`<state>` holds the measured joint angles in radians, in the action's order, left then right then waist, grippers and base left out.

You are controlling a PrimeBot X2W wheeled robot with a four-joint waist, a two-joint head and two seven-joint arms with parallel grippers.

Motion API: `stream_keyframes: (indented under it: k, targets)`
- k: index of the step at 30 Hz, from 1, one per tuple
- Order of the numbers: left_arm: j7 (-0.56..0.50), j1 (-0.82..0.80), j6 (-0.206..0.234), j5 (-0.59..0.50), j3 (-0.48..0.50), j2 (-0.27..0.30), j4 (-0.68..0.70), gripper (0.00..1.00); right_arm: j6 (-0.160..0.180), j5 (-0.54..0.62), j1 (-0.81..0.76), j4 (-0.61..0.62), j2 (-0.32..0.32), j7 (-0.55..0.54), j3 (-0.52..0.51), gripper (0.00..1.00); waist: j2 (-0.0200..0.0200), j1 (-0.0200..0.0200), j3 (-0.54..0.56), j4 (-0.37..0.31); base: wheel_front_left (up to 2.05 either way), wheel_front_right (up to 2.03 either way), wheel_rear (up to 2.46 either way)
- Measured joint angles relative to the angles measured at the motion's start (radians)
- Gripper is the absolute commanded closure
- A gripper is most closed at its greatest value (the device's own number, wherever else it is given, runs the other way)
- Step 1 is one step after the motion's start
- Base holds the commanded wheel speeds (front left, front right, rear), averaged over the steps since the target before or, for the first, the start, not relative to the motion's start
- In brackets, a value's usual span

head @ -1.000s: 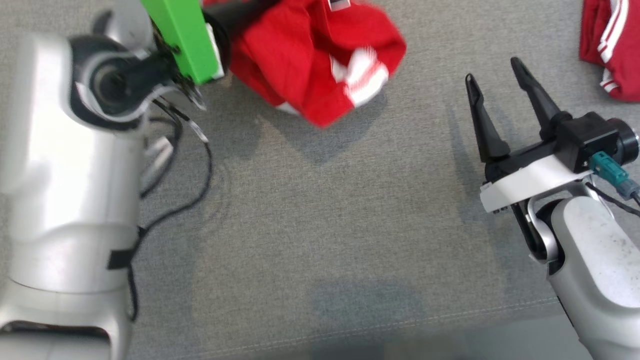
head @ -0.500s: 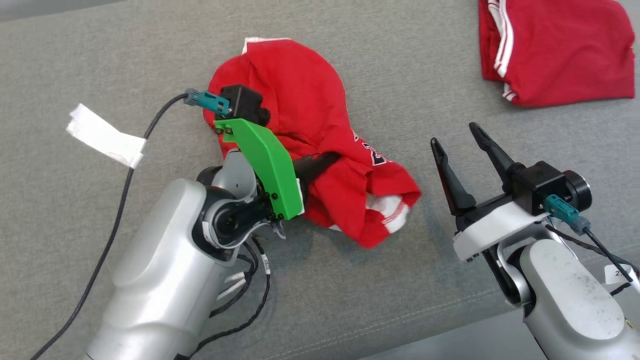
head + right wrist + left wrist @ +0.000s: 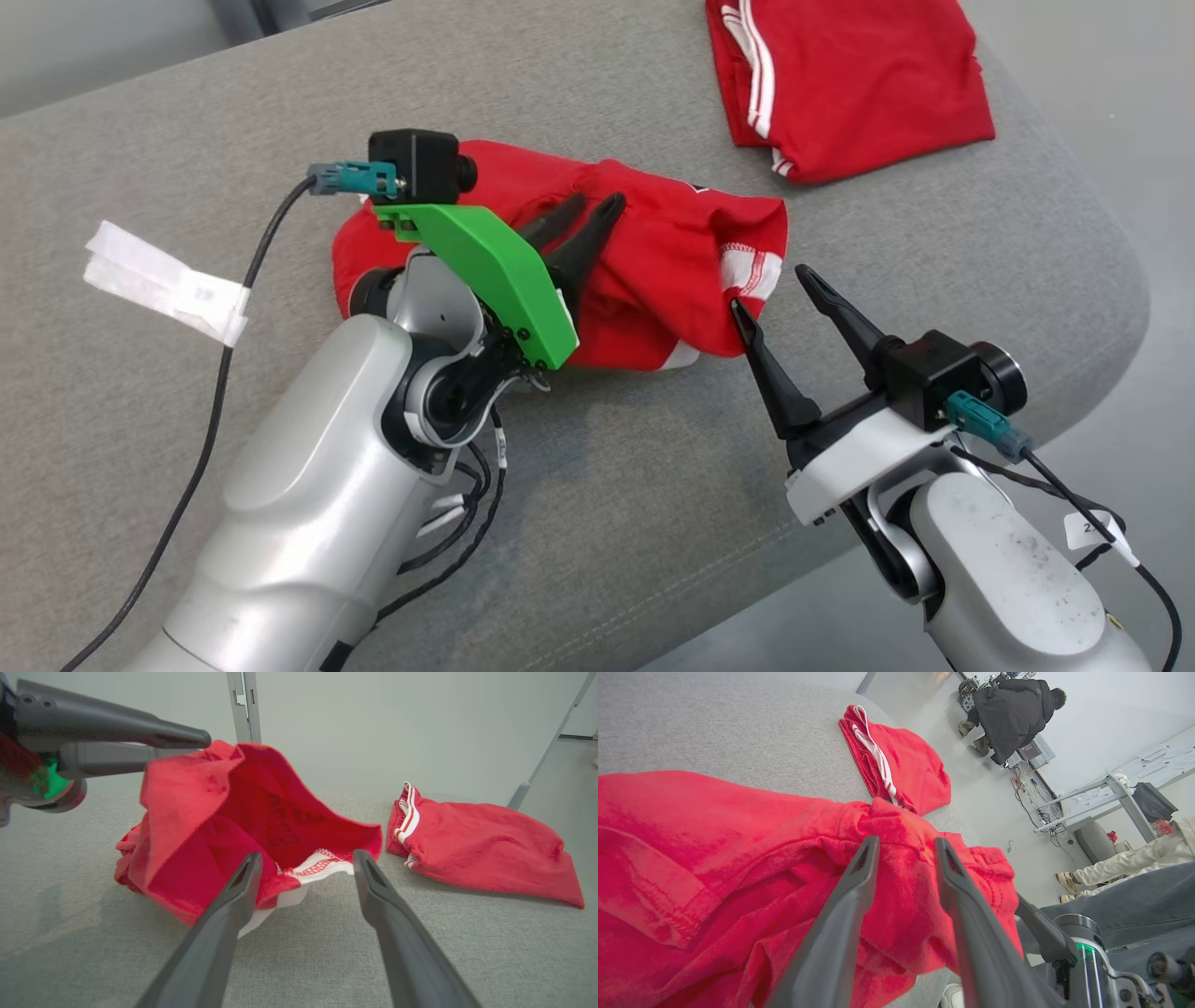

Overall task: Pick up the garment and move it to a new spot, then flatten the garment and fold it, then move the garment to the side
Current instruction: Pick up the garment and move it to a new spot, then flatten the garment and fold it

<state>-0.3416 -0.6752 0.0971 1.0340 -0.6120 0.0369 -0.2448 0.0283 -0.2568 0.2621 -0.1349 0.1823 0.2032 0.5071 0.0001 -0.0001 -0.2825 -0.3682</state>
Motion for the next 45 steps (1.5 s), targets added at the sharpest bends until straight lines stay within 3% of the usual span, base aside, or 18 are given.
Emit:
stream_keyframes:
  k: [4,9,14,24,29,39,45]
  targets:
    - [0.093,-0.023,0.000,0.009,0.007,0.001,-0.036,0.00,-0.002,0.000,0.000,-0.011,-0.009,0.000,0.013,0.00,0.0000,0.0000,0.000,-0.049,0.00,0.00,0.00]
    - [0.172,-0.025,0.000,0.038,-0.052,0.002,-0.038,0.00,0.002,0.000,-0.011,-0.018,-0.009,0.000,-0.001,0.00,0.0000,0.0000,-0.001,-0.096,0.00,0.00,0.00]
    - [0.193,-0.040,-0.012,0.030,-0.134,0.002,-0.040,0.00,0.022,-0.020,-0.051,-0.028,0.018,0.008,-0.045,0.00,0.0000,0.0000,-0.001,-0.088,0.00,0.00,0.00]
    - [0.267,-0.016,-0.019,-0.080,-0.169,0.005,-0.052,0.00,0.033,-0.026,-0.119,-0.084,0.088,-0.021,-0.063,0.00,0.0000,0.0000,0.012,0.012,0.00,0.00,0.00]
    - [0.336,0.063,-0.010,-0.130,-0.170,0.055,-0.046,0.00,0.017,-0.035,-0.131,-0.128,0.084,-0.047,-0.041,0.00,0.0000,0.0000,0.020,0.089,0.00,0.00,0.00]
    - [0.469,0.162,0.000,-0.231,-0.166,0.139,-0.024,0.00,0.017,-0.072,-0.131,-0.207,0.077,-0.078,-0.070,0.00,-0.0001,0.0000,0.041,0.226,0.00,0.00,0.00]
    - [0.529,0.271,0.010,-0.235,-0.130,0.173,-0.032,0.00,0.017,-0.105,-0.131,-0.247,0.070,-0.090,-0.086,0.00,-0.0001,0.0000,0.060,0.300,0.00,0.00,0.00]
